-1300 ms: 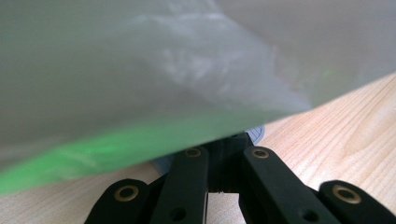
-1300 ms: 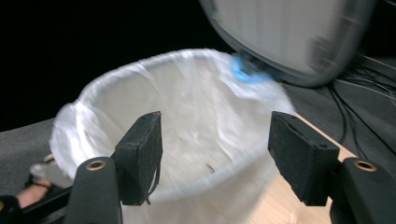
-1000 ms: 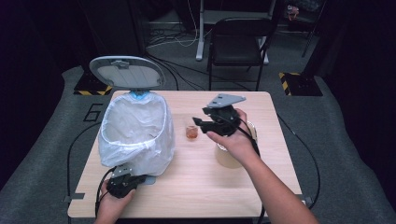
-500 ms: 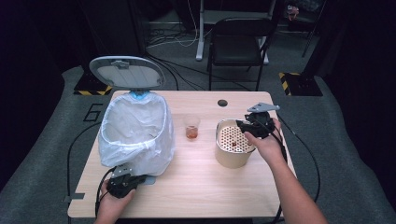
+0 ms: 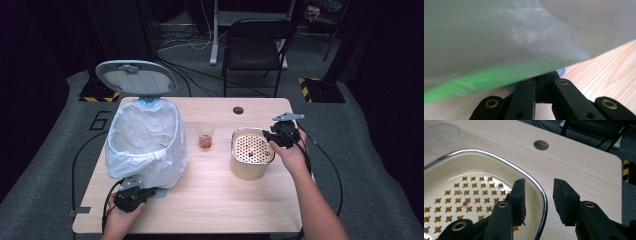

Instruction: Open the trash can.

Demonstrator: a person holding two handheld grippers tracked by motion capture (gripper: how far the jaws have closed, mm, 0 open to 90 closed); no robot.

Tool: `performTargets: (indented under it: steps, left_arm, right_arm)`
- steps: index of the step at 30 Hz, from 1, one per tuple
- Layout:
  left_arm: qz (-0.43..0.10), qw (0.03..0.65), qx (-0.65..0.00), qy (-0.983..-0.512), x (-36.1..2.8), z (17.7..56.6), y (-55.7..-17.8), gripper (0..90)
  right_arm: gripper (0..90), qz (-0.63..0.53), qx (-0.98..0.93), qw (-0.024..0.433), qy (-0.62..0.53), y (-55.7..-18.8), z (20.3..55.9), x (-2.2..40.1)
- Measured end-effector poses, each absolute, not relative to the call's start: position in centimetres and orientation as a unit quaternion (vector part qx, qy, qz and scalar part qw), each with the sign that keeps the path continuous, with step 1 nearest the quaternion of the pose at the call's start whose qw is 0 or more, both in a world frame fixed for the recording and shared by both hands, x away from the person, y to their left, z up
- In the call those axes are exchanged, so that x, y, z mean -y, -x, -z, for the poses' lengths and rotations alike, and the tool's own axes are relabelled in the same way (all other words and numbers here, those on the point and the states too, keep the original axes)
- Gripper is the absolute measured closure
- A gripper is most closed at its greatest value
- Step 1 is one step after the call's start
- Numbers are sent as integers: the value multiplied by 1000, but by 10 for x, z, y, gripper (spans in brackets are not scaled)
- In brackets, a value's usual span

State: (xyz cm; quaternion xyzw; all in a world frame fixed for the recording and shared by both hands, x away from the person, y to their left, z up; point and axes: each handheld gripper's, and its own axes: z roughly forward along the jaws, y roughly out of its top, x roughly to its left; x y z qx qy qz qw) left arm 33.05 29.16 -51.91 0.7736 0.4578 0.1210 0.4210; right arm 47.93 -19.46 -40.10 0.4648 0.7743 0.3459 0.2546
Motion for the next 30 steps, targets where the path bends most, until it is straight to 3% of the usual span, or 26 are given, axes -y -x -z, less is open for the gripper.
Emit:
performTargets:
  steps: [7, 19, 30]
  left_arm:
    - [-121, 421, -458, -774, -292, 519, -330, 900]
    - [-121, 420, -457, -774, -292, 519, -330, 900]
    - [-122, 419, -458, -774, -291, 519, -330, 900]
  right_arm:
    - [749, -346, -783, 233, -462, -484, 413, 200]
    - [775, -376, -791, 197, -442, -466, 414, 198]
    - [750, -374, -803, 198, -420, -418, 415, 178]
